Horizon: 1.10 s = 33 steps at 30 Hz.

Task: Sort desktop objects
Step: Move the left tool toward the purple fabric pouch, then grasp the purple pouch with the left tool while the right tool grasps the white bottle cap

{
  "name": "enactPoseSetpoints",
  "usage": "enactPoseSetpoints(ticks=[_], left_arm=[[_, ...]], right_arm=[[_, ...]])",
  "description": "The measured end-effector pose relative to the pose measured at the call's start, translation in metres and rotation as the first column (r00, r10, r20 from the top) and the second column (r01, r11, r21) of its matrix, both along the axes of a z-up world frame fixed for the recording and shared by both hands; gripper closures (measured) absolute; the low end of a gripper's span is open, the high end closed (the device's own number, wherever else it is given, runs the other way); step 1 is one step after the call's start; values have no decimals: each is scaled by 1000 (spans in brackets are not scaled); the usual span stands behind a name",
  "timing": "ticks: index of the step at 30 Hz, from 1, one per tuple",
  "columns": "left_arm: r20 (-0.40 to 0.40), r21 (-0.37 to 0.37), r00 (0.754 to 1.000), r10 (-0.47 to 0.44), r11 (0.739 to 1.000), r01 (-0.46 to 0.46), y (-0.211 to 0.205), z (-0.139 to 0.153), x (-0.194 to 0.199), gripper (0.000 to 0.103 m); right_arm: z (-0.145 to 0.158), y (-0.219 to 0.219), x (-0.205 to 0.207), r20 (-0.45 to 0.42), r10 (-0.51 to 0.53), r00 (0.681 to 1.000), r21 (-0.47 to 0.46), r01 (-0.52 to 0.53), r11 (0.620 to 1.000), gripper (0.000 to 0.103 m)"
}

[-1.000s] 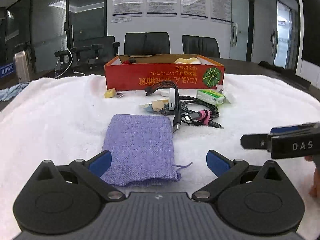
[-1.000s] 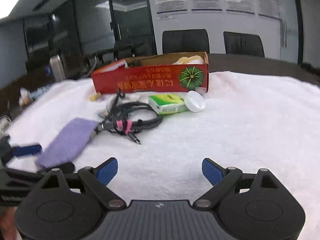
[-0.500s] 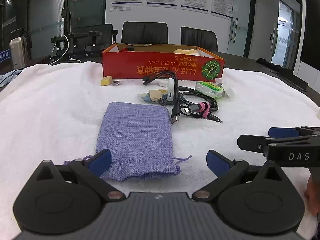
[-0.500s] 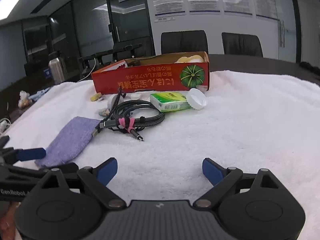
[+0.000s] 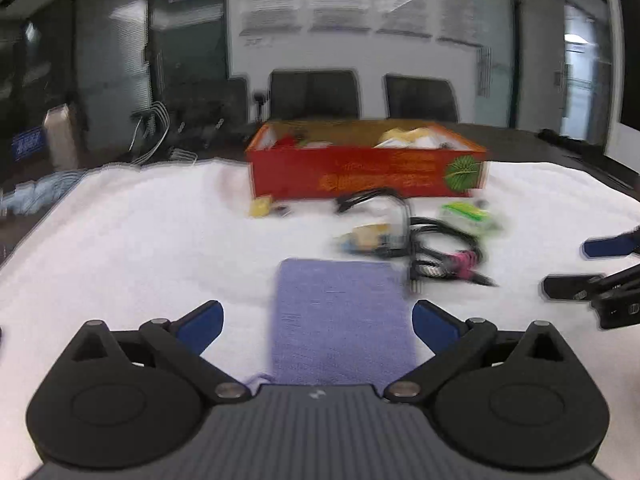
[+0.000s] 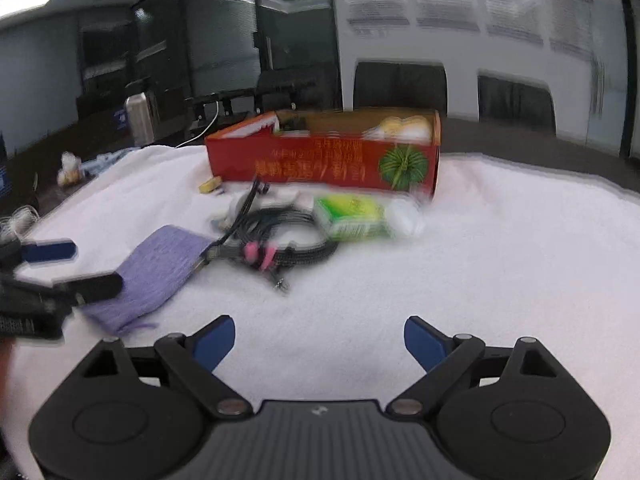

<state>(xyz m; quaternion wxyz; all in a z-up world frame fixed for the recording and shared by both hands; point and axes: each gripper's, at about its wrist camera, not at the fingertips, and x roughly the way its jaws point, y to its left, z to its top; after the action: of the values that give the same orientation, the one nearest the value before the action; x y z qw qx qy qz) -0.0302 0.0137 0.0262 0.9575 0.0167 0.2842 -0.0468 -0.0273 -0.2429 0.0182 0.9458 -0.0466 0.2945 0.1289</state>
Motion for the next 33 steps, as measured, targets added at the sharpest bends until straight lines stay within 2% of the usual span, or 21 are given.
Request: enactPoseSetpoints(ticks=[1,3,4,6,7,8,9,12,14,15,19,22,24,29,31,33], left_arm=[[-28,-41,1000,0,999,-1,7,-2,10,0],[-70,-133,997,-15,991,5,21,-4,27,12],[-87,-171,996,-18,985,3,26,-5,35,16],[-131,-217,991,-20,976,-9,32,-10,51,31],[-157,-227,988,-5,974,-31,33,-14,57,36],[-142,-221,990,11,974,-43,31,-14,58,41],[-132,-211,991,5,977,-33,29,-14,59,59],[-117,-199,993,-33,980,9,20,-14,56,85],[-89,-184,994,-64,982,47,15,-13,52,97],[-77,-192,995,-65,980,49,16,-10,49,97],[-8,-246,997,-71,967,66,24,13,37,98],[38,-291,996,-86,952,94,32,41,38,99],[72,-311,989,-131,939,147,36,61,45,99],[166,-290,972,-166,934,209,25,121,97,99],[180,-300,971,-157,932,206,13,140,132,99],[160,-316,974,-160,927,205,-1,147,169,99]], right_arm=[[3,2,9,23,-6,1000,-48,7,999,14],[8,2,27,47,-2,999,-92,7,996,16],[9,-1,38,57,8,998,-95,-2,995,18],[8,-11,66,43,5,999,-70,-2,998,23],[5,-17,83,8,-18,1000,-46,18,999,26],[3,-23,96,-20,-36,999,-20,36,999,32],[1,-30,109,-48,-61,997,19,62,998,38],[-10,-43,131,-99,-100,990,109,111,988,53],[-15,-49,136,-104,-107,989,153,122,981,58],[-18,-51,137,-103,-103,989,175,120,977,64],[-15,-56,132,-89,-106,990,194,121,973,65],[3,-52,127,-34,-113,993,185,117,976,65],[24,-48,125,25,-92,995,178,86,980,65],[65,-30,154,84,-18,996,110,9,994,65],[73,-22,180,65,-9,998,94,3,996,65],[76,-17,208,20,-11,1000,103,9,995,65]])
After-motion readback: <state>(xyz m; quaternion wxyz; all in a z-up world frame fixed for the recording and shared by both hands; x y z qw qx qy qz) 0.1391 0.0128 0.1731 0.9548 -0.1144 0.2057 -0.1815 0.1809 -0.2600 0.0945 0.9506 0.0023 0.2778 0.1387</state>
